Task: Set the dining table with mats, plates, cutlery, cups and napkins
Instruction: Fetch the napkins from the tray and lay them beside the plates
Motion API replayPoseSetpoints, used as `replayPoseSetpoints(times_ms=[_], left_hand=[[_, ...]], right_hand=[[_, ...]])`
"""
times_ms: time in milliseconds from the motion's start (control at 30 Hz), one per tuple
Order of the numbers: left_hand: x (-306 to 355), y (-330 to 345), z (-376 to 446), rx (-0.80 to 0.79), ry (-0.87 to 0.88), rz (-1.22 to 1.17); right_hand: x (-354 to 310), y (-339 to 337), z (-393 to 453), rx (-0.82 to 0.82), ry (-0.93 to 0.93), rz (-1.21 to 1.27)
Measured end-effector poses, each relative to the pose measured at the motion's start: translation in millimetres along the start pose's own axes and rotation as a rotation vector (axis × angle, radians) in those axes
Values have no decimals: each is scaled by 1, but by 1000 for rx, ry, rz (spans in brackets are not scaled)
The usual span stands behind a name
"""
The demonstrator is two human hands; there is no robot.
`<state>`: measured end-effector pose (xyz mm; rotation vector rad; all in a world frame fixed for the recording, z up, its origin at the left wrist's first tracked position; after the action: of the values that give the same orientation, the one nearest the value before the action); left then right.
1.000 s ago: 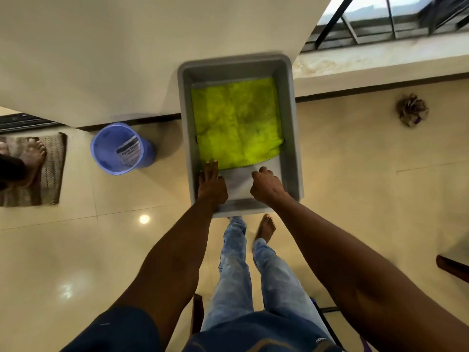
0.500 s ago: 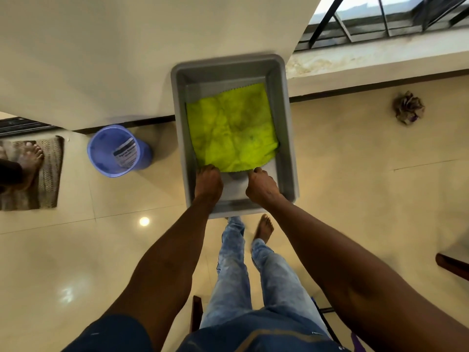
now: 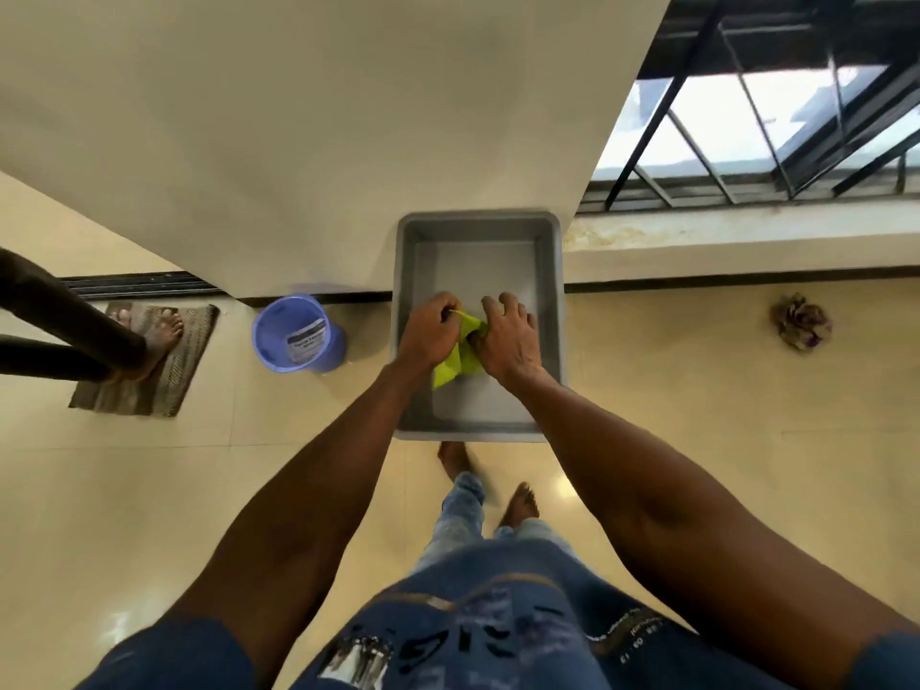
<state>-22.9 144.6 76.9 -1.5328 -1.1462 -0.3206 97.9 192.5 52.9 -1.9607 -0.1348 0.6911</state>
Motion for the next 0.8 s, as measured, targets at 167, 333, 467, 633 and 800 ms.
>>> replayPoseSetpoints(times_ms=[167, 333, 467, 633, 800], left_hand=[[44, -57, -11, 172, -33, -110], [84, -85, -29, 260, 71, -79], [105, -92, -44, 316, 138, -89], [122, -97, -61, 385, 166, -175], [135, -97, -64, 386, 192, -116]], right_hand=[[-12, -59, -22, 74, -76, 164], [-3, -107, -40, 78, -7, 537], [-1, -138, -53, 139, 5, 669], [-22, -159, -86, 122, -142, 441], [-19, -160, -96, 199, -137, 152]])
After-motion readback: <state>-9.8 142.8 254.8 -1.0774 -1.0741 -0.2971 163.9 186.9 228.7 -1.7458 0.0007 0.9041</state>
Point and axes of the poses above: each hand's wrist, its own z-axis towards the middle knuckle, its own y-axis out of the palm, x = y × z, the point moved 10 cm from there along z, towards the middle knuckle, and after that the axes turned 6 degrees about -x, right-handed, at the moved point
